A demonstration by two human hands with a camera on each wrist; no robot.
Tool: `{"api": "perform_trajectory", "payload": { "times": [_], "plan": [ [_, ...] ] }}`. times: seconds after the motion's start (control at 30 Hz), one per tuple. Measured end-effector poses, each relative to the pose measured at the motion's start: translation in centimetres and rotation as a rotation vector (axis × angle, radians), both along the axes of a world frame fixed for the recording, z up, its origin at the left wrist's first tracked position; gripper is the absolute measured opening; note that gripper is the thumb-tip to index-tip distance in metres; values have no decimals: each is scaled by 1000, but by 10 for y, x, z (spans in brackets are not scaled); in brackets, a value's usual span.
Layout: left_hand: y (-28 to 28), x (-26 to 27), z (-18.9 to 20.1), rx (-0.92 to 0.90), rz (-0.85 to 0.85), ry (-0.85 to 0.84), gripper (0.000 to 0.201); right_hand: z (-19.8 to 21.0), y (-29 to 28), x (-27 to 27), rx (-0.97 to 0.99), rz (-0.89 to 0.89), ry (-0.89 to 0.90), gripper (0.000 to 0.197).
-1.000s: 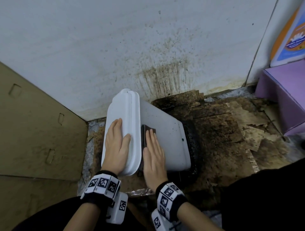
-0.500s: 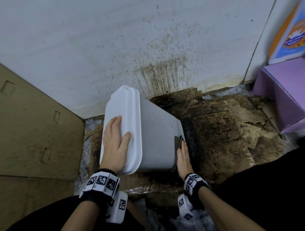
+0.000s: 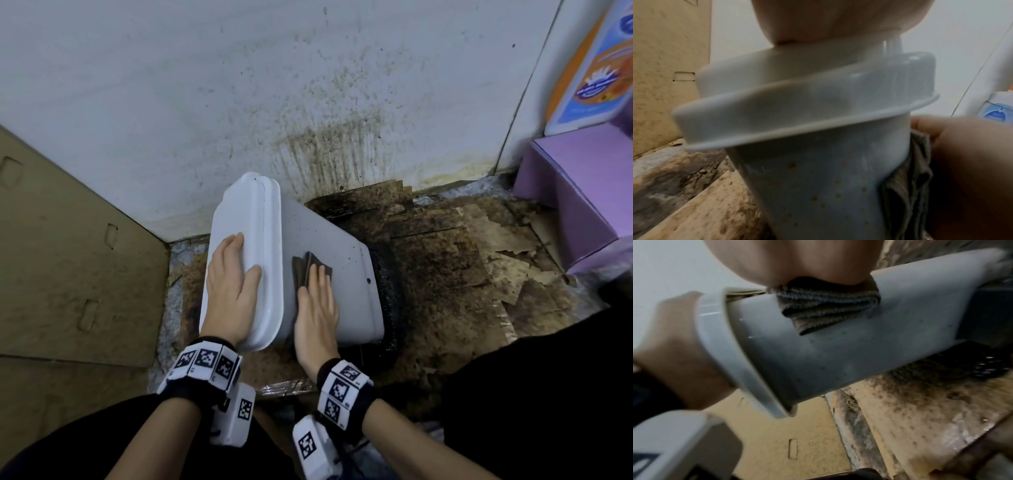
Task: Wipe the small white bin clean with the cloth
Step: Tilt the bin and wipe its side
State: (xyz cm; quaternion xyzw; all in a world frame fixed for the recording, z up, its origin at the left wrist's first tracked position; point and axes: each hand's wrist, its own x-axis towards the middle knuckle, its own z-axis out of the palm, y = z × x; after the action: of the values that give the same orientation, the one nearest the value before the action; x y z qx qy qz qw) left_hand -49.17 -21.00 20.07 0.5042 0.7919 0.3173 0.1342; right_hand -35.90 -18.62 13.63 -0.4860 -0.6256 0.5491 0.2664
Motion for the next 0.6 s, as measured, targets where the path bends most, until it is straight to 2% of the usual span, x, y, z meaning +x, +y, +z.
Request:
{"api": "perform_trajectory", "payload": {
  "times": [0.23,0.33,0.47,0.6],
  "plan": [
    [-5,-6,-2,4,-6,-13,65,-10,-4,9,170,41,-36,64],
    [-6,-7,-3,1,-12,-4,67,-25,2,17,204,107,32,57],
    [-7,-8,-3,12,-7,-21,70,-45,14,36,223,206,11,54],
    [-6,-6,-2,13,-9,-33,71,-68,22,48,168,168,-58,53]
  ]
}}
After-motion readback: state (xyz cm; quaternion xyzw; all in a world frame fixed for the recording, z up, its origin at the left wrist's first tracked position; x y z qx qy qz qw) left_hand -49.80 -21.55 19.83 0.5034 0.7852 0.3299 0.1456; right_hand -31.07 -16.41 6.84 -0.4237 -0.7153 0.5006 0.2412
